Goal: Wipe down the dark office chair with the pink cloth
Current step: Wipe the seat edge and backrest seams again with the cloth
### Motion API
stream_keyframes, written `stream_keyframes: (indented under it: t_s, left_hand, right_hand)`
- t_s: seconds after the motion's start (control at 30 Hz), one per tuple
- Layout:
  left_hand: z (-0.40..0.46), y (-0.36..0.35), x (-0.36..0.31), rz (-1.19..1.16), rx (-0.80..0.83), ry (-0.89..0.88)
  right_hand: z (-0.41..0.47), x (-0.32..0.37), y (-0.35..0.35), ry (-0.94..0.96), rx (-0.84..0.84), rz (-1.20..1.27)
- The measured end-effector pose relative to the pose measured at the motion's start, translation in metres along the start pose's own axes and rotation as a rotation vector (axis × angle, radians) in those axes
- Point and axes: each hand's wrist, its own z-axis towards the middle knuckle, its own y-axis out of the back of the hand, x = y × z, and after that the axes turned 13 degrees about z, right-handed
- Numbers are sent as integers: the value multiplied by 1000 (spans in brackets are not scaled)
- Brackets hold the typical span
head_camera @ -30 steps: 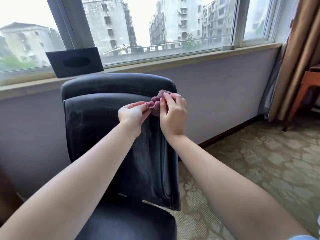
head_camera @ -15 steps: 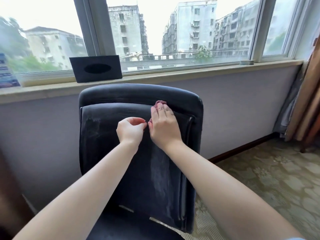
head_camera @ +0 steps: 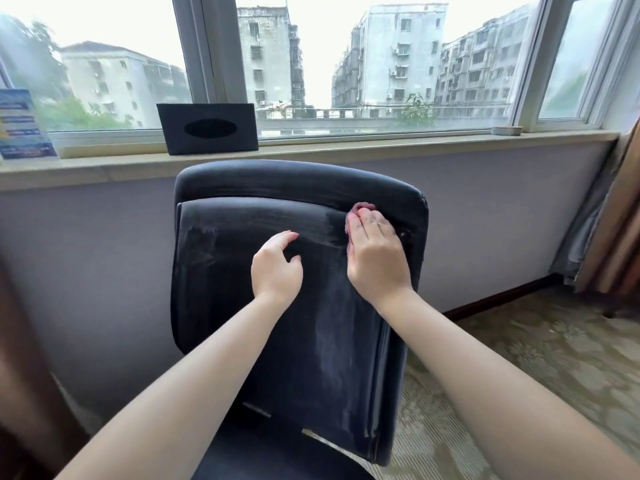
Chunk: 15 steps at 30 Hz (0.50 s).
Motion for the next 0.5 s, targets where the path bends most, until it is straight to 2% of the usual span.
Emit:
stream_keyframes:
  t_s: [0.13,0.33,0.5]
  left_hand:
    - [20,16,17,28,-60,40]
    - [63,29,56,113,-126,58]
    - [91,30,89,45,-155,58]
  right_hand:
    - [19,18,-35,-17,146,-47]
    - [48,45,-80,34,193,-8]
    - [76,72,-121,123,300,-16]
